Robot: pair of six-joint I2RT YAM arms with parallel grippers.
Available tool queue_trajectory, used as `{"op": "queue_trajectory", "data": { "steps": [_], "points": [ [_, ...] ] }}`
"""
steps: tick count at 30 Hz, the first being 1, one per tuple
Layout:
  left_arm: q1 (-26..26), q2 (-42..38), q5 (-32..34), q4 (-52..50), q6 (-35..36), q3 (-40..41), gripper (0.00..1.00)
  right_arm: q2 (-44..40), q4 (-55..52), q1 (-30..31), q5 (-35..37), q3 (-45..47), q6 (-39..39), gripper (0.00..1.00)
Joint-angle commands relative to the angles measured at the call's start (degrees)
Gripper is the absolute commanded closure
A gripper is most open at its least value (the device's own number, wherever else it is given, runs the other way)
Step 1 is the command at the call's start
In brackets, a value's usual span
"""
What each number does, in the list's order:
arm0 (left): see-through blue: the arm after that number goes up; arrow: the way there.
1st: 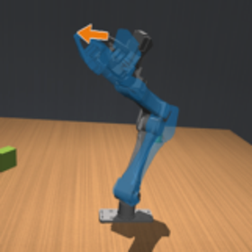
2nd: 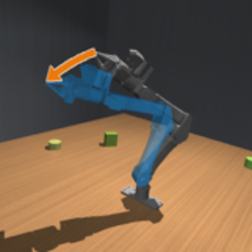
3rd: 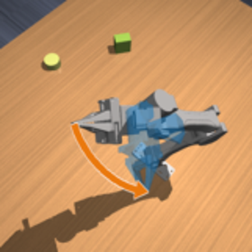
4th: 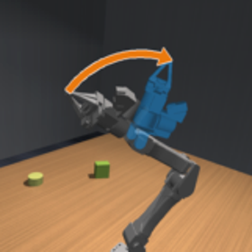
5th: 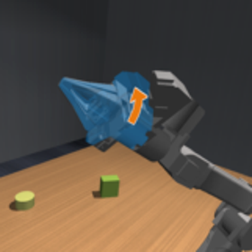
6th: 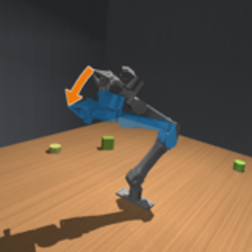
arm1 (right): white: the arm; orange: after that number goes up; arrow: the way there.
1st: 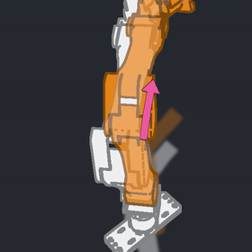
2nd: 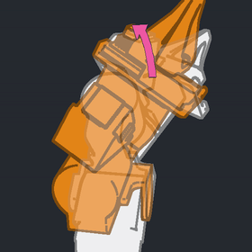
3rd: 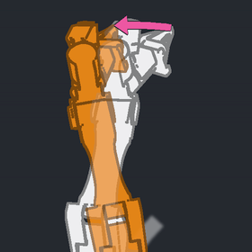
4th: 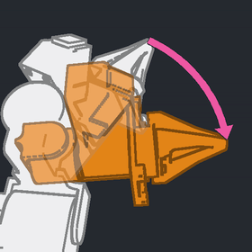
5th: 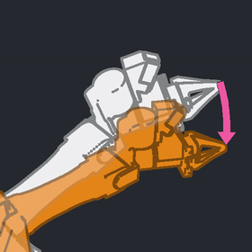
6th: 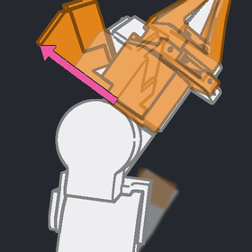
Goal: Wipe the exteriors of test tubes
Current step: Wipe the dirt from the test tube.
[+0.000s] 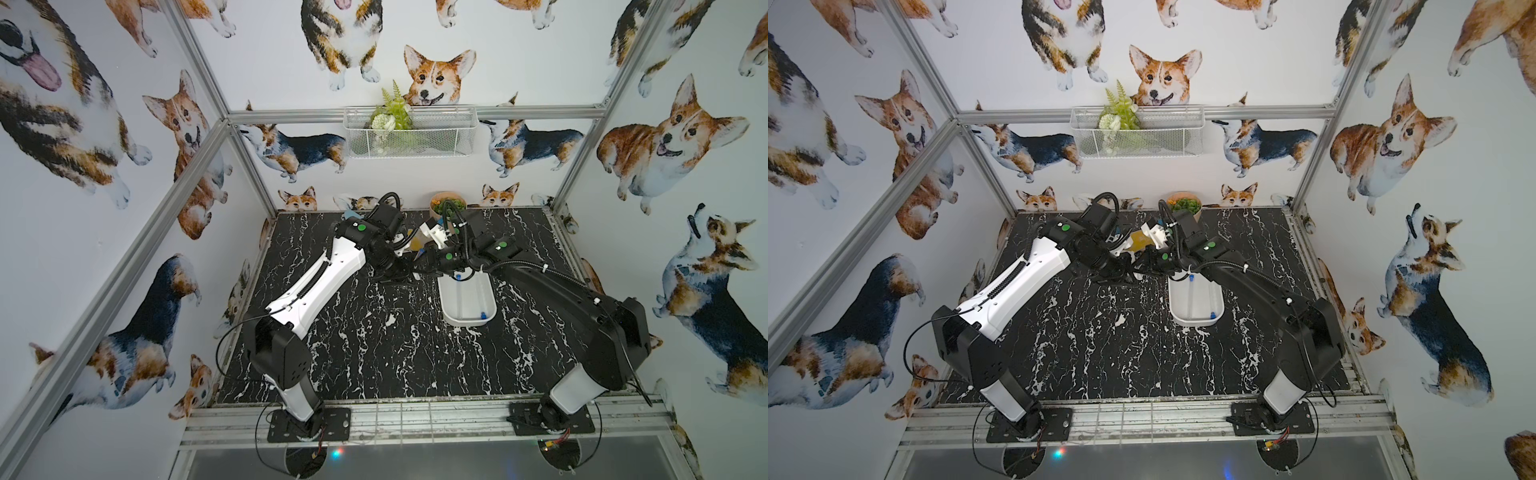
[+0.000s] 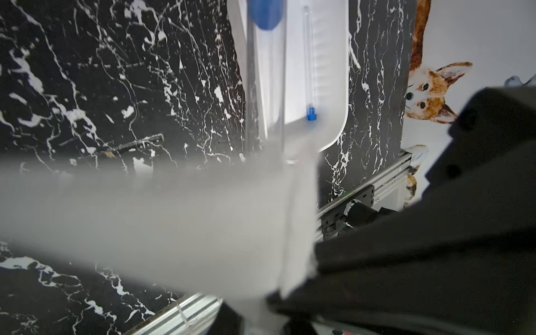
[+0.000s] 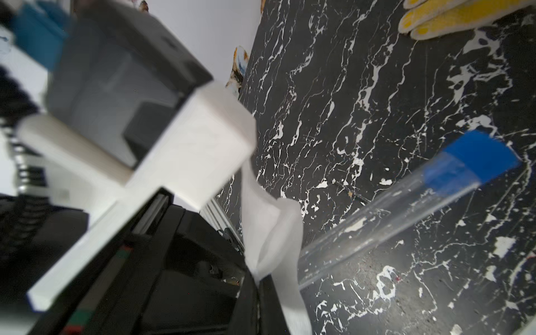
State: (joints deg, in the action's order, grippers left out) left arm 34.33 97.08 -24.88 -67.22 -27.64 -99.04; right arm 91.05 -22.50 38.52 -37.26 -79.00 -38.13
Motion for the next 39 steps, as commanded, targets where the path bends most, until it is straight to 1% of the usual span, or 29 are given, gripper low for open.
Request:
{"op": "queue_trajectory", "data": {
  "steps": [1,4,10,16,20,25,31,34,37,39],
  "points": [
    [0.0,-0.2,-0.3,1.4,0.1,0.1,0.91,-1.9,2.4,-0.1,1.6,3.9,-2.9,1.0],
    [0.1,-0.2,-0.3,1.3,0.1,0.1,0.91,-1.8,4.5,-0.9,1.1,5.5,-3.9,1.0],
    [0.1,-0.7,-0.3,1.0,0.1,0.2,0.91,0.5,7.8,-3.3,-0.1,5.2,-4.9,1.0],
    [0.1,-0.6,-0.9,1.0,-0.2,0.1,0.91,3.4,8.7,-7.7,-2.2,0.4,-5.1,1.0],
    [0.3,-0.5,-1.0,1.0,-0.1,-0.1,0.91,6.1,5.1,-8.8,-3.3,-4.9,-3.0,1.0],
    [0.4,-0.4,-0.7,1.0,-0.2,-0.3,0.91,6.2,1.1,-7.2,-3.8,-6.9,-0.8,1.0],
    [0.4,-0.3,-0.1,2.1,-1.0,-0.1,0.91,2.3,-4.0,-2.1,-1.8,-4.4,1.2,1.0],
    [0.4,-0.2,-0.1,2.4,-1.1,-0.1,0.91,-0.7,-3.2,-0.3,-0.4,-0.9,-0.1,1.0],
    [0.4,-0.2,-0.3,2.5,-1.1,0.1,0.91,-3.3,-0.1,0.0,0.8,3.8,-2.4,1.0],
    [0.4,-0.3,-0.4,2.5,-1.0,0.2,0.91,-3.7,1.1,-0.2,1.3,5.3,-3.0,1.0]
  ]
}}
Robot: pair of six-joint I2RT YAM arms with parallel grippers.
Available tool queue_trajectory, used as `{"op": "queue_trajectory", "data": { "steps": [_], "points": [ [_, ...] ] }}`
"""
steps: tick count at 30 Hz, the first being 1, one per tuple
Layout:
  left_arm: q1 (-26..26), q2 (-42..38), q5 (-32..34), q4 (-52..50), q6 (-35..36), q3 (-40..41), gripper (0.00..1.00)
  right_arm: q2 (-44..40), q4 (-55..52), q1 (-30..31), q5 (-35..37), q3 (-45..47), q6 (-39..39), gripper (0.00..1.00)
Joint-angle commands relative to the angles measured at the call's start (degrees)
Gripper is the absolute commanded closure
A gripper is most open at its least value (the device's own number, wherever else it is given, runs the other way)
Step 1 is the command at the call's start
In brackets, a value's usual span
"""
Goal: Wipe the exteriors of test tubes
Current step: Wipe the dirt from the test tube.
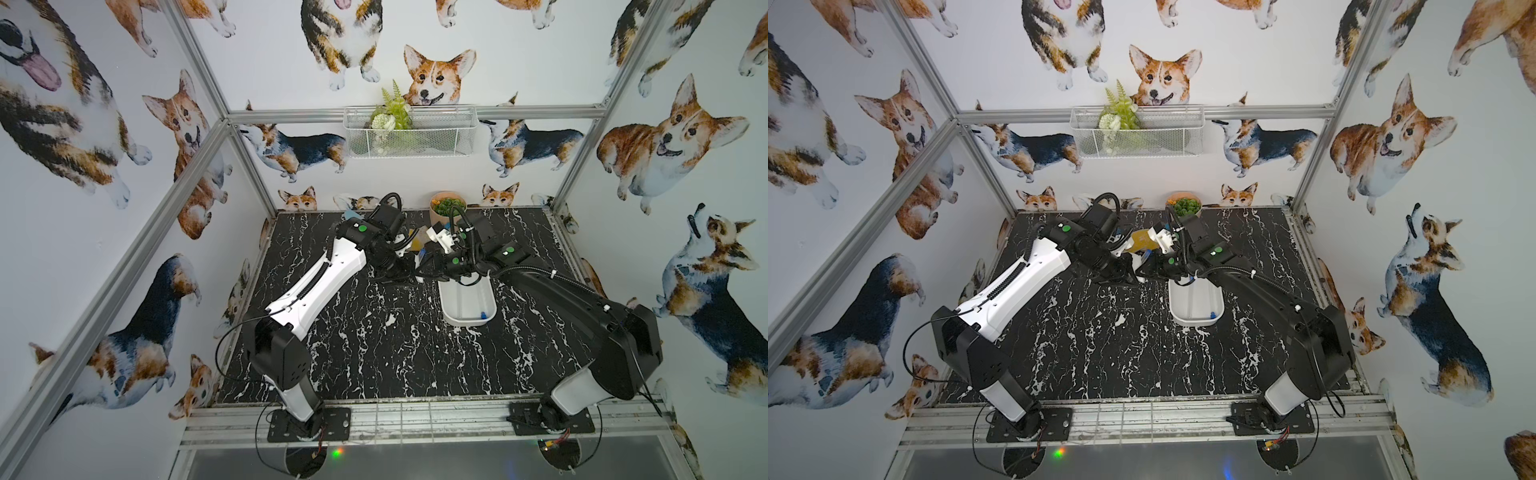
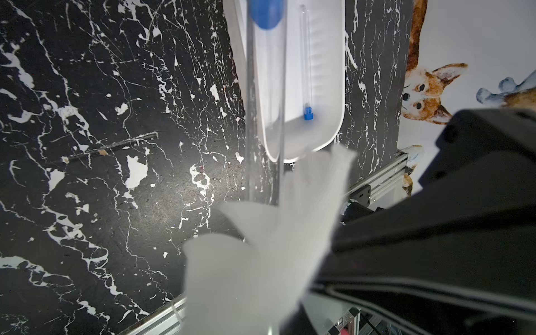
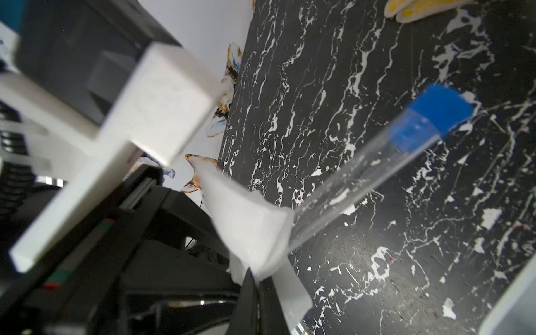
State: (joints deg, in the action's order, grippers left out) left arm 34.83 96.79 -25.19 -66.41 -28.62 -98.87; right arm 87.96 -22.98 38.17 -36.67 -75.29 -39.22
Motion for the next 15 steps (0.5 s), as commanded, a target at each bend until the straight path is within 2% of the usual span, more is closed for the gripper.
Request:
{"op": "queue_trajectory", "data": {
  "steps": [1,7,15],
  "points": [
    [-0.1,-0.2,-0.1,1.7,0.0,0.1,0.91,-0.3,1.9,0.1,0.7,1.8,-1.9,1.0],
    [-0.1,-0.9,-0.3,1.5,0.0,0.5,0.91,4.2,3.1,-0.9,0.1,-1.4,-0.9,1.0],
    [-0.1,-1.3,-0.4,1.4,0.1,1.1,0.91,9.2,4.7,-6.2,-2.0,-8.6,-1.3,1.0]
  ]
}}
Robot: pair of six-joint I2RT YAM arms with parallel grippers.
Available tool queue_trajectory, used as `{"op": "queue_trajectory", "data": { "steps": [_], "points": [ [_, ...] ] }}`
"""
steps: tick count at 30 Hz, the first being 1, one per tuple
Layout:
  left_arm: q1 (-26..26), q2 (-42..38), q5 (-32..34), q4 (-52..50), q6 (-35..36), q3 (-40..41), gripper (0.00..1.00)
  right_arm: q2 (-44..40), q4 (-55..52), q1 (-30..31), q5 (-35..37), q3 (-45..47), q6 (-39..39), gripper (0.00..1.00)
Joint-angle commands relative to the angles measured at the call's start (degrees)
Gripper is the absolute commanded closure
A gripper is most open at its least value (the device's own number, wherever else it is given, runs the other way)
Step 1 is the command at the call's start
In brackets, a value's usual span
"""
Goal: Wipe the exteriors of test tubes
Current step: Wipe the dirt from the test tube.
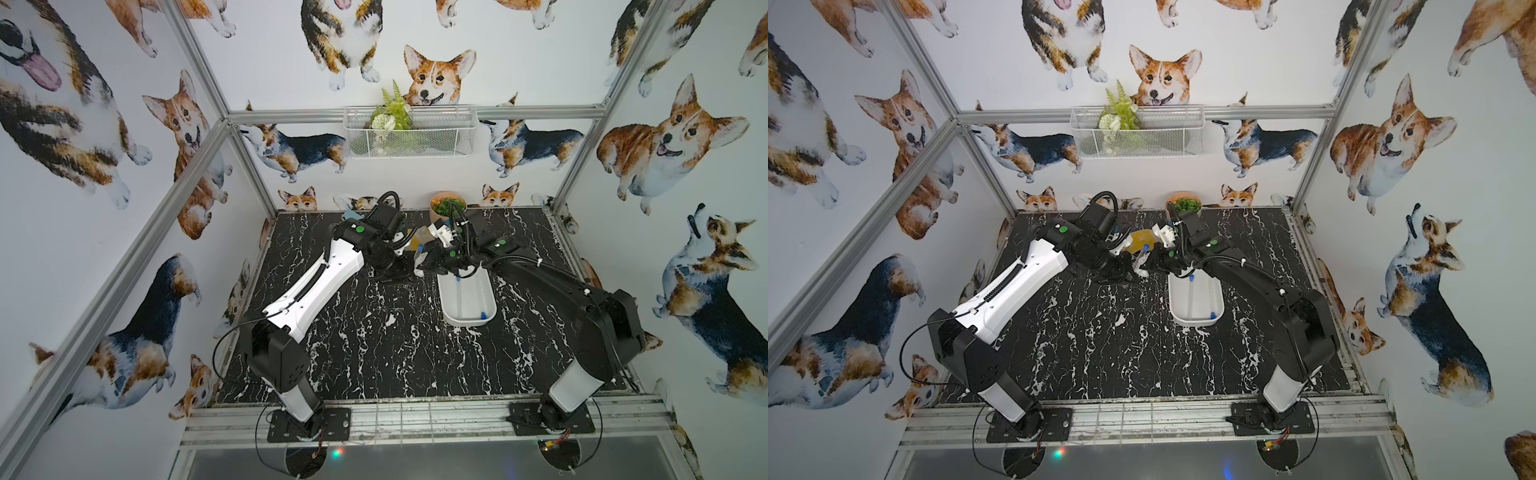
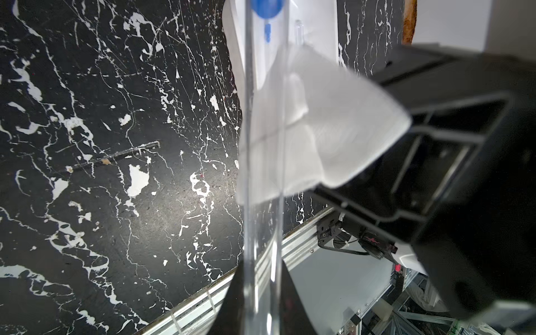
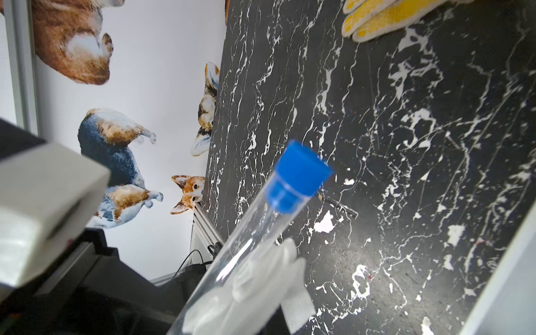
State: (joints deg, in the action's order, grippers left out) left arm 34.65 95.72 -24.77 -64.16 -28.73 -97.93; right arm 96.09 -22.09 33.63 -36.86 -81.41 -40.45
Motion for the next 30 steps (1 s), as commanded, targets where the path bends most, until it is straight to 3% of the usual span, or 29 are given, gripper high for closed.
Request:
{"op": "queue_trajectory", "data": {
  "steps": [1,6,13,23,30],
  "points": [
    [0.0,-0.3,-0.8,-0.9,0.2,0.2,0.91,1.5,3.9,-2.4,-2.1,-3.2,-0.1,1.0],
    [0.0,-0.3,-0.8,-0.9,0.2,0.1,0.91,3.4,3.3,-4.5,-3.2,-5.9,0.3,1.0],
    [0.1,-0.2,-0.7,-0.9,0.3,-0.2,0.91,1.9,1.5,-2.9,-3.0,-5.8,0.4,1.0],
    [0.1,0.4,-0.5,-0.4,0.2,-0.4,0.91,-3.4,-1.4,4.1,-1.1,0.2,0.6,1.0],
    [-0.1,0.5,-0.5,-0.5,0.4,-0.5,0.91,-6.5,2.2,3.1,-0.4,6.5,-1.6,1.0]
  ]
}}
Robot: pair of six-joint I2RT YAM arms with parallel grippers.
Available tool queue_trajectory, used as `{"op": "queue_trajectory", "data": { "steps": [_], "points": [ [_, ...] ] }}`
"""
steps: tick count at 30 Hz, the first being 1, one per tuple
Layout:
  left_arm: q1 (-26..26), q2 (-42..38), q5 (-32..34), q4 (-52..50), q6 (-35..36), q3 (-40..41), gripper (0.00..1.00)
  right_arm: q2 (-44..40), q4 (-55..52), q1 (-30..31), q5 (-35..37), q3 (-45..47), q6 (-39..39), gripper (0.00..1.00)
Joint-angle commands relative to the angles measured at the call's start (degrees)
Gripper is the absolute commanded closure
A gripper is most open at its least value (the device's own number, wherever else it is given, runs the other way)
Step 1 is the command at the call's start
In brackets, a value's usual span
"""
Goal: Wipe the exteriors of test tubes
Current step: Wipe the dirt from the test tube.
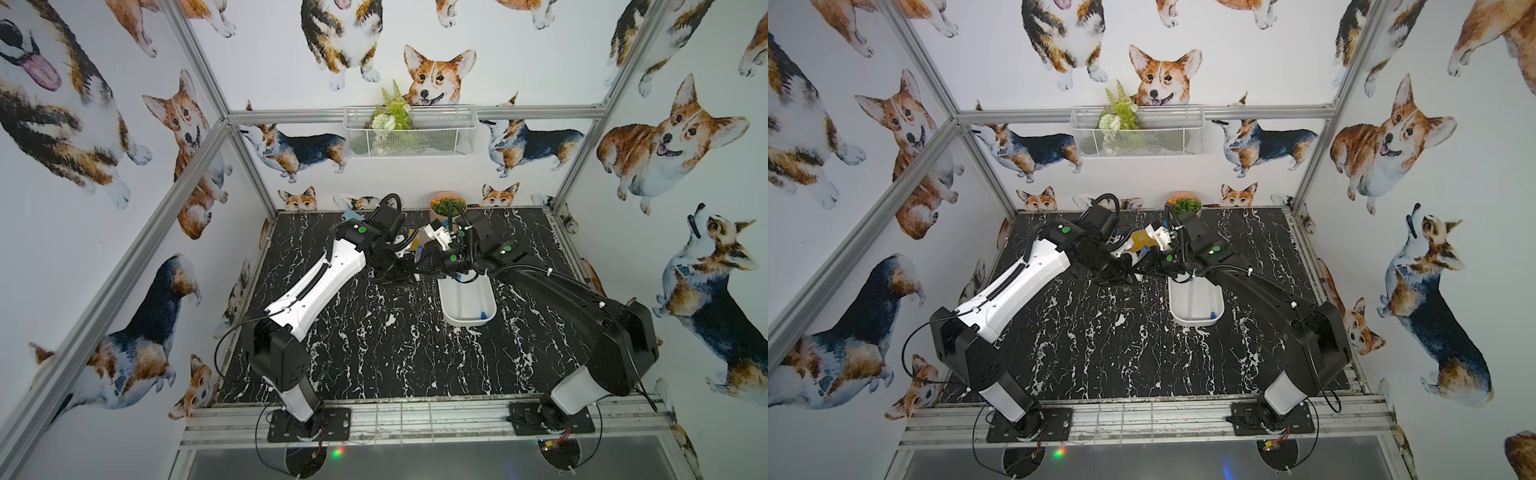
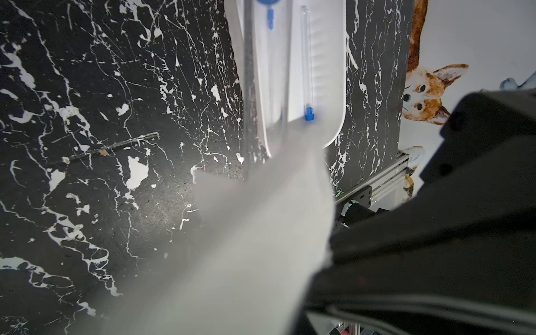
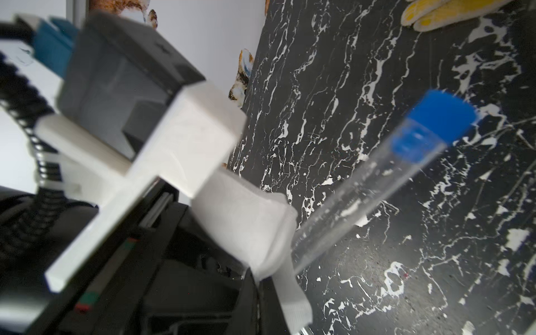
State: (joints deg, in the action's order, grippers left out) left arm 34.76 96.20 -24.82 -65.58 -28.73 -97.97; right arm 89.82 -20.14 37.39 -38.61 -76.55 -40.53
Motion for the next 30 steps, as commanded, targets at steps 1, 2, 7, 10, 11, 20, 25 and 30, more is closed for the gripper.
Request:
{"op": "queue_trajectory", "data": {
  "steps": [1,2,7,10,11,20,25,30],
  "points": [
    [-0.2,0.0,-0.5,0.9,0.4,-0.5,0.91,-0.1,0.8,-0.9,1.2,1.9,-1.8,1.0],
    [-0.2,0.0,-0.5,0.9,0.4,-0.5,0.91,0.1,1.2,-1.1,1.0,1.9,-1.8,1.0],
    [-0.3,-0.1,-0.4,1.0,0.5,-0.5,0.91,2.6,1.6,-2.3,0.2,-0.5,-1.8,1.0],
    [-0.2,0.0,-0.7,1.1,0.5,-0.7,0.91,4.6,2.6,-3.0,-0.4,-2.3,-2.0,1.0],
    [-0.2,0.1,-0.7,1.1,0.5,-0.7,0.91,5.4,3.1,-3.2,-0.5,-3.0,-2.2,1.0],
    [-0.3,0.6,-1.5,1.4,0.6,-1.0,0.91,10.2,9.4,-8.5,-2.6,-6.8,-5.7,1.0],
    [-0.3,0.8,-1.7,1.3,0.7,-1.2,0.91,11.3,8.3,-10.0,-3.4,-9.6,-5.3,1.0],
    [-0.2,1.3,-2.0,1.1,1.0,-1.7,0.91,10.4,6.0,-9.9,-3.2,-10.2,-4.2,1.0]
  ]
}}
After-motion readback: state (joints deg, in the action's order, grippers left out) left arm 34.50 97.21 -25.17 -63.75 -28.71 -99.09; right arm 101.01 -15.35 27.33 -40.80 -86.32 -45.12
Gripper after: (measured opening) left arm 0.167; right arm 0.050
